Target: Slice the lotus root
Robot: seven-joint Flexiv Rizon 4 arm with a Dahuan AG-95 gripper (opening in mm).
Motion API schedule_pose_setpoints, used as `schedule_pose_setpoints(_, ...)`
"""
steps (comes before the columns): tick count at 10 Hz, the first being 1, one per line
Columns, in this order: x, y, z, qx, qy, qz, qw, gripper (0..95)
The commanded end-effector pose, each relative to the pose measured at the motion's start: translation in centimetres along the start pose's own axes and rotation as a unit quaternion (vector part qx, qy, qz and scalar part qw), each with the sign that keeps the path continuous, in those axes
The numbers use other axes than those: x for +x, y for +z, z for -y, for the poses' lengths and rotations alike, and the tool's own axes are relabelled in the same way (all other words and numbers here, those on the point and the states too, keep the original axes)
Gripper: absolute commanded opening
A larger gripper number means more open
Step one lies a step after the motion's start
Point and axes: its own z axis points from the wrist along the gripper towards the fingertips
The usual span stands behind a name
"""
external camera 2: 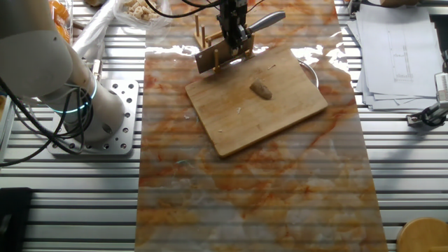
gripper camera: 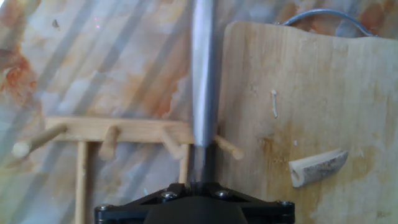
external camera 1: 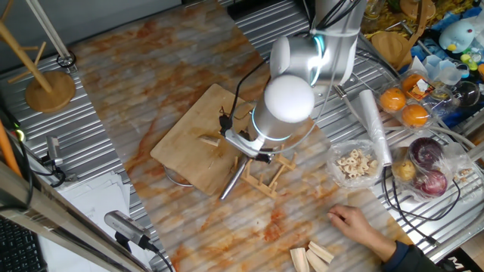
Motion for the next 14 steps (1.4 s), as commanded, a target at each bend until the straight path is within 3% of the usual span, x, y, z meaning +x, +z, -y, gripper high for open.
schedule_pose_setpoints(1, 0.4, -1.3, 0.1, -0.016, 0.004, 0.004, 0.9999, 0.0)
schedule_pose_setpoints(4, 0.8, -3.5, 0.2, -0.039, 0.023, -0.007, 0.999, 0.0)
schedule_pose_setpoints(5, 1.0, -4.5, 0.8, -0.058, 0.036, -0.014, 0.9976, 0.0)
schedule_pose_setpoints(6, 1.1, -5.5, 1.7, -0.066, 0.045, -0.021, 0.9966, 0.0)
schedule_pose_setpoints(10, -0.2, -8.7, 6.0, -0.076, 0.071, -0.048, 0.9934, 0.0)
schedule_pose_setpoints(11, -0.5, -9.4, 7.1, -0.09, 0.069, -0.048, 0.9924, 0.0)
schedule_pose_setpoints(14, -1.1, -9.0, 8.3, -0.082, 0.069, -0.047, 0.9931, 0.0)
